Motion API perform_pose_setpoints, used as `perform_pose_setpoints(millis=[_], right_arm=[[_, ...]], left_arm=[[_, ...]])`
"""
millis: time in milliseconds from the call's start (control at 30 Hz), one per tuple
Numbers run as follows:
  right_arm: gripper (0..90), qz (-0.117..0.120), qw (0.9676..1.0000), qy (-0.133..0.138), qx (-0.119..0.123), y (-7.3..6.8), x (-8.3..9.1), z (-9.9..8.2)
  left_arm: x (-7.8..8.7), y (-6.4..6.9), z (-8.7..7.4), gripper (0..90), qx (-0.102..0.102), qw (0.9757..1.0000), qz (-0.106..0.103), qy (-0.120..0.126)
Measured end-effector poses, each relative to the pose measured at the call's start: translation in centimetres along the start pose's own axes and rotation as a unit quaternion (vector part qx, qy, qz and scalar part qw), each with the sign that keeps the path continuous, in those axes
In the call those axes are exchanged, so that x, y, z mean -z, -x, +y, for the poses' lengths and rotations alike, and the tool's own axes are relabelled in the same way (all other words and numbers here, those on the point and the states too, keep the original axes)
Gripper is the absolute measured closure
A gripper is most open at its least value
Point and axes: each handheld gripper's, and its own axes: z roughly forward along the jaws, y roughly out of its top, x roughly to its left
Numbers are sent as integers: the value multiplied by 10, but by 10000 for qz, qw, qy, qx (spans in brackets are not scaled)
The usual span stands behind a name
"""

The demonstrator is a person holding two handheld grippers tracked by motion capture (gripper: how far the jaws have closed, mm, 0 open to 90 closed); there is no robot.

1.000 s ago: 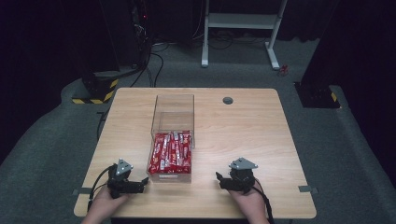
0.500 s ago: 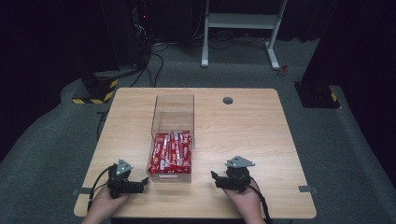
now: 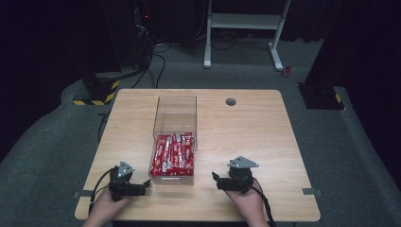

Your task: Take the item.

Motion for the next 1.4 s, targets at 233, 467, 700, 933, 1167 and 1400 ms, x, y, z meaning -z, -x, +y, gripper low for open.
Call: perform_pose_setpoints(millis=[233,467,700,933,1167,1400], right_arm=[[166,-82,9998,144,81,1,7,11],[179,-93,9996,216,131,0,8,21],[182,-59,9993,323,169,-4,8,32],[182,-56,9986,449,284,-10,9,42],[185,1,9978,557,361,-17,11,50],[186,53,9964,706,476,-25,16,60]], left_arm=[[0,0,0,7,-4,10000,1,3],[0,0,0,7,0,10000,2,-5],[0,0,0,7,-2,10000,1,2],[0,0,0,7,-2,10000,0,2],[0,0,0,7,-4,10000,3,-6],[0,0,0,7,-4,10000,2,4]])
